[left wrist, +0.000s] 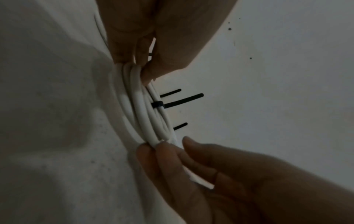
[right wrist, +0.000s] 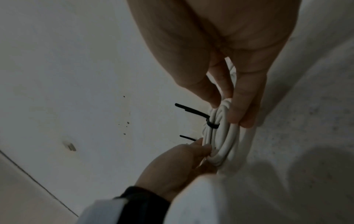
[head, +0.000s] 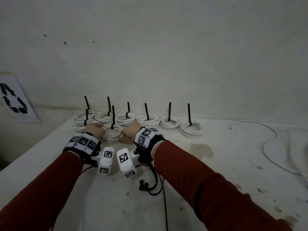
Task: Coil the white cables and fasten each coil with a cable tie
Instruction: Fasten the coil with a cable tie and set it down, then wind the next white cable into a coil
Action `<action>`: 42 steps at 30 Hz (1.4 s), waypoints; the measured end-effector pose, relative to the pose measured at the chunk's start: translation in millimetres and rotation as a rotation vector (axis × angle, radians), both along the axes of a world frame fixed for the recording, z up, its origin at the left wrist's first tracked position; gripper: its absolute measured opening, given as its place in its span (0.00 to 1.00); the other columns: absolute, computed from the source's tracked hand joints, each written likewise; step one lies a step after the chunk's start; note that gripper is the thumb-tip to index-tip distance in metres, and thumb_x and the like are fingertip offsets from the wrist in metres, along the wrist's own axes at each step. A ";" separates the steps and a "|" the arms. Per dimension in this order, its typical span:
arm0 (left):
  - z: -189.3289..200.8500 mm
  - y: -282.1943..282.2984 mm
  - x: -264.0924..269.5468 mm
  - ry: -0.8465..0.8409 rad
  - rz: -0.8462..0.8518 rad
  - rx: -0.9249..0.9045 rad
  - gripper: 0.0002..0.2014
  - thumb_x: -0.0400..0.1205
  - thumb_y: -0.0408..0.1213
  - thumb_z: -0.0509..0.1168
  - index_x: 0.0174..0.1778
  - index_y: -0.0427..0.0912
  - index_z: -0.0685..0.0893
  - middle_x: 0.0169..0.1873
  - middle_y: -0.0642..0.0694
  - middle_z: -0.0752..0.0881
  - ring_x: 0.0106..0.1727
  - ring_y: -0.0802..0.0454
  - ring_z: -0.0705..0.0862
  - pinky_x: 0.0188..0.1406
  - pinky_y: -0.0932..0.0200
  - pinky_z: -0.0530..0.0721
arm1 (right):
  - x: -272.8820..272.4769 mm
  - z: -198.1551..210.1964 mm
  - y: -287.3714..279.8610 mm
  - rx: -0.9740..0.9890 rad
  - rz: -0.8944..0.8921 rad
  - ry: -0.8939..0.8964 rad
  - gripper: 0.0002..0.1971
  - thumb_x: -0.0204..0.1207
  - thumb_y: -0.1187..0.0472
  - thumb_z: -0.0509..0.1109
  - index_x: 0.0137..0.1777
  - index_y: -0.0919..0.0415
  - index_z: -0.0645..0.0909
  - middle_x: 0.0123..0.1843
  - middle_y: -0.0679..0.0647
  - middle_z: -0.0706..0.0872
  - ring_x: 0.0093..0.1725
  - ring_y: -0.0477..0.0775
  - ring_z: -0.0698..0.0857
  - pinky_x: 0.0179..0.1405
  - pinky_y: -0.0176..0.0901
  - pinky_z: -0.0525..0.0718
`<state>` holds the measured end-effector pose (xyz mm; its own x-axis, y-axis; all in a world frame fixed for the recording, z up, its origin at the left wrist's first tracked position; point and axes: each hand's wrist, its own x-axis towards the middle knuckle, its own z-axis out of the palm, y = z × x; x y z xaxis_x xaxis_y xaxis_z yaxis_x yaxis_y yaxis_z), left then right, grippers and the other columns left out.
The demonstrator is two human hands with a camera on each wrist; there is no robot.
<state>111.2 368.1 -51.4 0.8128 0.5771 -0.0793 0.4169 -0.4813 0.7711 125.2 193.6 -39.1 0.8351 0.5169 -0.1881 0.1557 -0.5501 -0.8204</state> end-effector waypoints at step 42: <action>16.0 -467.6 -37.6 -0.199 -1.344 0.527 0.22 0.84 0.37 0.61 0.75 0.45 0.72 0.74 0.43 0.73 0.75 0.44 0.68 0.73 0.54 0.64 | -100.6 27.2 -464.9 -0.973 -0.490 -0.107 0.16 0.79 0.59 0.68 0.63 0.68 0.82 0.63 0.62 0.85 0.61 0.62 0.83 0.60 0.47 0.81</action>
<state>73.5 -99.4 -35.4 0.7241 -0.6859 0.0729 -0.6569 -0.6536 0.3759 24.6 -271.3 -12.0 0.9461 -0.2059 -0.2500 -0.2117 -0.9773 0.0036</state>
